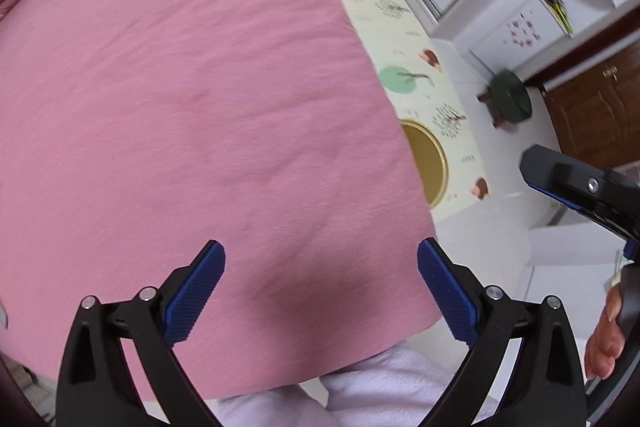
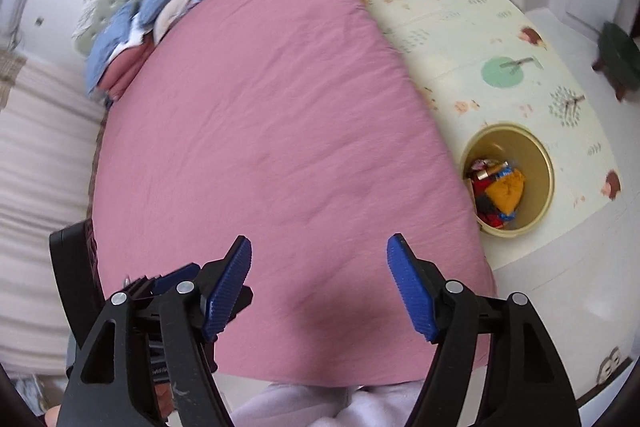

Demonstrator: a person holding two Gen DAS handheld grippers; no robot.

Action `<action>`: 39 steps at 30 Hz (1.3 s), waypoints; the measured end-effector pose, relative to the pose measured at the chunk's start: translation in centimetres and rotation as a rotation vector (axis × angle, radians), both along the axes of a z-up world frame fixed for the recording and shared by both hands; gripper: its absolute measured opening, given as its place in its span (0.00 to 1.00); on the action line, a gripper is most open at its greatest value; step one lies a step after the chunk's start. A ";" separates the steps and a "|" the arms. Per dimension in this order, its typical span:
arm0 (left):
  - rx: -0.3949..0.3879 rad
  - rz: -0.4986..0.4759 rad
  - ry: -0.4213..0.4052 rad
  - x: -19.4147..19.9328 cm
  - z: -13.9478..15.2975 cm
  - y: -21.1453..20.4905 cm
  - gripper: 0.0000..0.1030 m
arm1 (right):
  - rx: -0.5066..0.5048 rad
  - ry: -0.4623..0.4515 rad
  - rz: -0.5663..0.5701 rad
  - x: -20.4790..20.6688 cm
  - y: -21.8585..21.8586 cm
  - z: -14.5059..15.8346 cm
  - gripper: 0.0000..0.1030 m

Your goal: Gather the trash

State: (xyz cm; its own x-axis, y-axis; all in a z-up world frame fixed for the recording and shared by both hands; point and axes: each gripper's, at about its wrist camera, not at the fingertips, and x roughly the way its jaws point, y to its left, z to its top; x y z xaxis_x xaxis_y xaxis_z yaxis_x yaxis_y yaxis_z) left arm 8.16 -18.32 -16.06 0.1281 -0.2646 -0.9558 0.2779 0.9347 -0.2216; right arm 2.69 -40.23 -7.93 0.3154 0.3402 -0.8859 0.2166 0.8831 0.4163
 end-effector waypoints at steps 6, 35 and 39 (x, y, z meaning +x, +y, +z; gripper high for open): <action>-0.004 0.070 -0.089 -0.8 4.2 3.6 0.96 | -0.016 -0.063 0.073 -0.4 4.1 3.7 0.78; 0.105 0.222 -0.419 -3.3 16.5 9.6 0.96 | -0.053 -0.292 0.134 -0.2 9.5 11.7 0.89; -0.004 0.226 -0.372 -2.9 16.3 10.3 0.96 | -0.052 -0.299 0.149 -0.1 9.7 11.8 0.90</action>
State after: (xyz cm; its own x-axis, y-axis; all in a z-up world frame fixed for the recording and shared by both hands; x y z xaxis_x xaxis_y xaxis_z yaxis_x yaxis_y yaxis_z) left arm 5.27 -7.99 0.26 0.5185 -0.1943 -0.8327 0.1276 0.9805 -0.1493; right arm 2.60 -30.51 3.86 0.5144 0.3588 -0.7789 -0.0415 0.9176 0.3953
